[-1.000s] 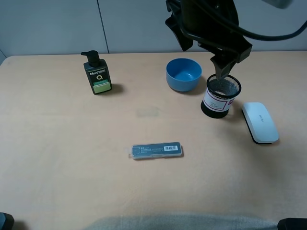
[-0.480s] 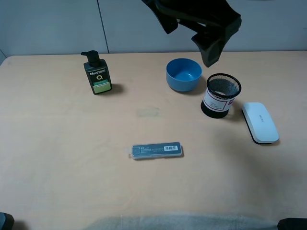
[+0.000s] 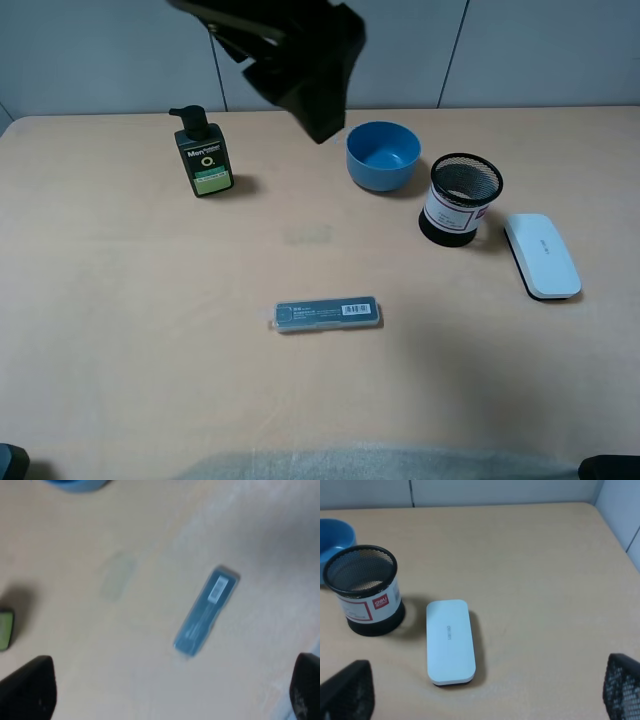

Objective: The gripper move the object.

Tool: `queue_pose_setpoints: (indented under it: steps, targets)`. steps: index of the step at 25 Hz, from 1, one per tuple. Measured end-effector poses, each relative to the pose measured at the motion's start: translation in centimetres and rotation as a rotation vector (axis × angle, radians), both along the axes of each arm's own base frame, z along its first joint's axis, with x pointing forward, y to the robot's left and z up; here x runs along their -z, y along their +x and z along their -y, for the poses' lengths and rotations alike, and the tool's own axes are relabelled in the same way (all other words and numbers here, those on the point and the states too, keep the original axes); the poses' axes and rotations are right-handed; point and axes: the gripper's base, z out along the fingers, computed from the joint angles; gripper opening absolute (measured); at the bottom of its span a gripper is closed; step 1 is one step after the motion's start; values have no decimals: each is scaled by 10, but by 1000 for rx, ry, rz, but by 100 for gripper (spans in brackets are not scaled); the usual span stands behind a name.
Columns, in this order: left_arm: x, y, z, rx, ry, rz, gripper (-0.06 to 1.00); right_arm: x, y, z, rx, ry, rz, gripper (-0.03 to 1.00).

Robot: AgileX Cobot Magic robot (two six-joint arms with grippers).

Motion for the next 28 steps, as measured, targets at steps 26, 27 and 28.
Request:
queue_pose_setpoints:
  steps: [26,27,28]
  targets:
    - [12,-137,-189,-88,-197,132,94,0,0,0,0,0,-1,69]
    - [15,-139,-193,-104,-204,132,94,0,0,0,0,0,-1,69]
    - [20,-140,-197,-130,-204,128,94,0,0,0,0,0,-1,69]
